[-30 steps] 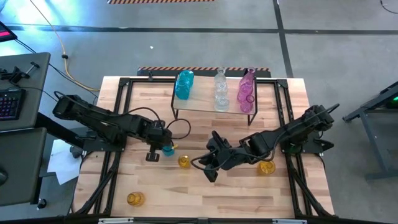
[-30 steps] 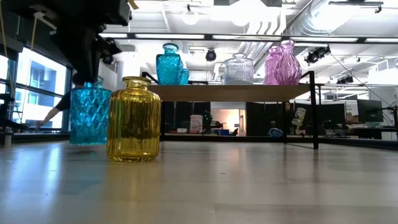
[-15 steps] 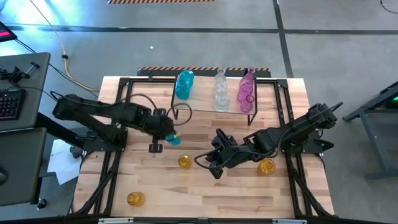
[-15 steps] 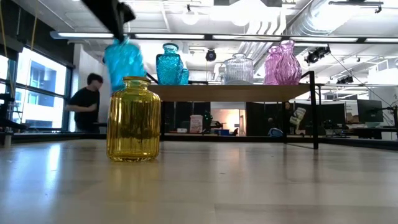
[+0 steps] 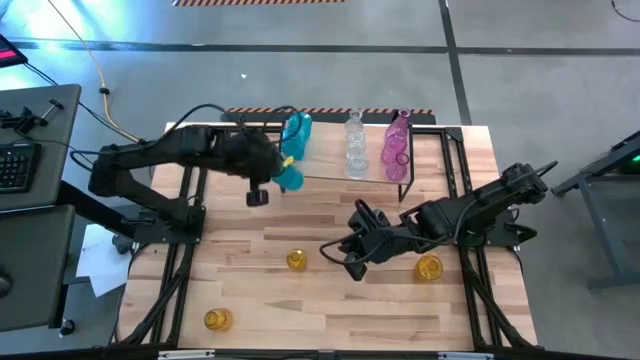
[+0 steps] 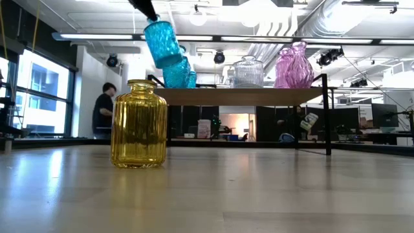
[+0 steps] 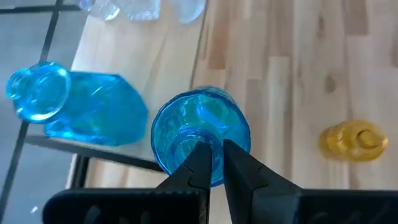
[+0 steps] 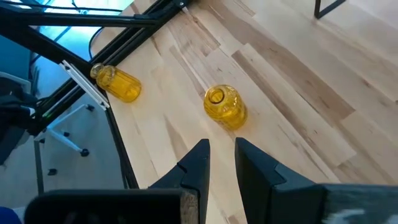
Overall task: Sort vases onto shelf
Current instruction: Put the blue vase on the shelf aligned with the other blue vases
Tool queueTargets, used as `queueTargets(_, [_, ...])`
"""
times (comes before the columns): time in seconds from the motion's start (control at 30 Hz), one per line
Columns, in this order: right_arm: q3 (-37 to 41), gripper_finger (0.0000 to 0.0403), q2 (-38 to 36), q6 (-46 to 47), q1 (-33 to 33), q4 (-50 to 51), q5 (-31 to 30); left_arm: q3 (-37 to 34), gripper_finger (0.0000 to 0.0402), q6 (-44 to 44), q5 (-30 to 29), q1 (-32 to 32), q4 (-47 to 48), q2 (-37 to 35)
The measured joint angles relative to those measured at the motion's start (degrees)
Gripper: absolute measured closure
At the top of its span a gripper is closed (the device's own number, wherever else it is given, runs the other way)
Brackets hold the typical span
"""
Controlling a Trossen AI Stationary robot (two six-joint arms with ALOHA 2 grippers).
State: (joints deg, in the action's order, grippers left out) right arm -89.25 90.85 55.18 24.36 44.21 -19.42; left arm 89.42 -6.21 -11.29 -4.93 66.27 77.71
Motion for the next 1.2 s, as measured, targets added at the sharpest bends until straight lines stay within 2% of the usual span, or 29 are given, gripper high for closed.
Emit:
queueTargets(0.3, [0.0,0.0345,0.0,-0.01,-0.02,0.41,0.44,7.12,0.0389,-6.97,-0.13,-3.01,6.36,9.17])
queueTargets(0.43, [0.0,0.0345,0.0,0.26,-0.02,0.41,0.46,8.99,0.0389,-8.2,-2.41,-2.99,7.49,11.47])
queueTargets(1.2, [0.0,0.0345,0.0,0.3,-0.02,0.34,1.05,9.21,0.0387,-11.71,-1.68,-8.52,8.32,11.63])
